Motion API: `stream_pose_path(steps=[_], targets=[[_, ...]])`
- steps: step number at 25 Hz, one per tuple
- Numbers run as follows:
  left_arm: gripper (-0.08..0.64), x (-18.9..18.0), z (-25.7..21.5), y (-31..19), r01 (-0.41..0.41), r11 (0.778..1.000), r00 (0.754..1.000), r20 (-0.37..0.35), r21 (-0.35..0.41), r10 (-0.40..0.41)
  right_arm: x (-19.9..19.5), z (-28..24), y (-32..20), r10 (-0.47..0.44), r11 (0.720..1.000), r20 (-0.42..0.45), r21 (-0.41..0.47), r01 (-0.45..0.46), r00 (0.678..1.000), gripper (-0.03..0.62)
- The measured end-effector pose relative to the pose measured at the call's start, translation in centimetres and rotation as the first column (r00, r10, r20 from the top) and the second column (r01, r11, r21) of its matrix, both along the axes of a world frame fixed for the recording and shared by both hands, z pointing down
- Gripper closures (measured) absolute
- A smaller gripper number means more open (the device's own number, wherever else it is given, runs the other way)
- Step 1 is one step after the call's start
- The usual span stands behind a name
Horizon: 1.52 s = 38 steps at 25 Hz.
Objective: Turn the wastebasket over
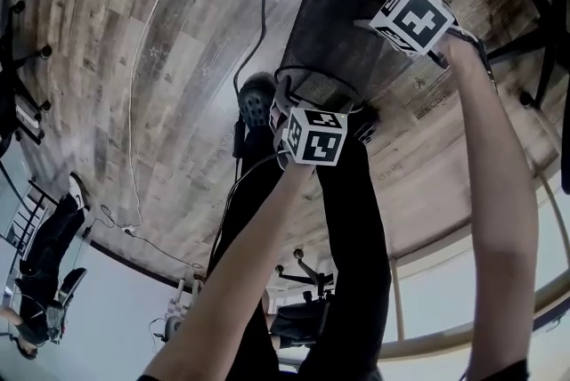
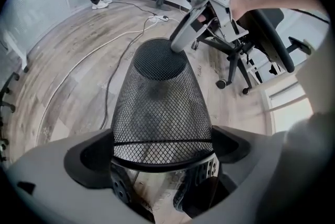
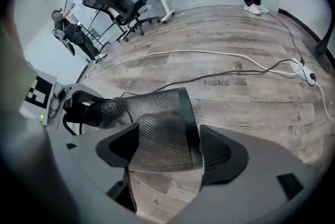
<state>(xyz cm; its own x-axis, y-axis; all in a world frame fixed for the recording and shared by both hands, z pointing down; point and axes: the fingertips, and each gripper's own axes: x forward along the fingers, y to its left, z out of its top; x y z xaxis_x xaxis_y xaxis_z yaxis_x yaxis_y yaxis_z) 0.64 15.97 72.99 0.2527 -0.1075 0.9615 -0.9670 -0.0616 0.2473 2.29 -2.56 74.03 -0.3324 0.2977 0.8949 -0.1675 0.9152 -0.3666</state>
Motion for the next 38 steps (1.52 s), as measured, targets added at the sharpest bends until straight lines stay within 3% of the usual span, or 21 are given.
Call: stream_pose_path(steps=[7,20,34,38], targets=[[-0.005,0.5,0.0,0.1,0.003,1.0,1.0,0.024,0.027,-0.004,0.2,0.5,0.1,-0.078,0.99,-0.049,-0.121,0.072,0.996,0.247],[-0.02,0.4,0.0,0.9,-0.046,0.997,0.999,0.005,0.054,0.046,1.2,-1.4,1.1,-0.13,0.991,-0.107,-0.034,0.128,0.986,0.249],[-0.023,-1.3,0.2,6.9,-0.109,0.994,0.992,-0.069,0.016,0.11,-0.9,-9.7,7.2,-0.084,0.993,0.116,-0.071,0.093,0.99,0.252],[-0.023,-1.9,0.6,8.8,-0.154,0.988,0.985,-0.081,-0.011,0.152,-1.2,-11.8,9.4,-0.05,0.989,0.188,-0.124,0.074,0.981,0.258]])
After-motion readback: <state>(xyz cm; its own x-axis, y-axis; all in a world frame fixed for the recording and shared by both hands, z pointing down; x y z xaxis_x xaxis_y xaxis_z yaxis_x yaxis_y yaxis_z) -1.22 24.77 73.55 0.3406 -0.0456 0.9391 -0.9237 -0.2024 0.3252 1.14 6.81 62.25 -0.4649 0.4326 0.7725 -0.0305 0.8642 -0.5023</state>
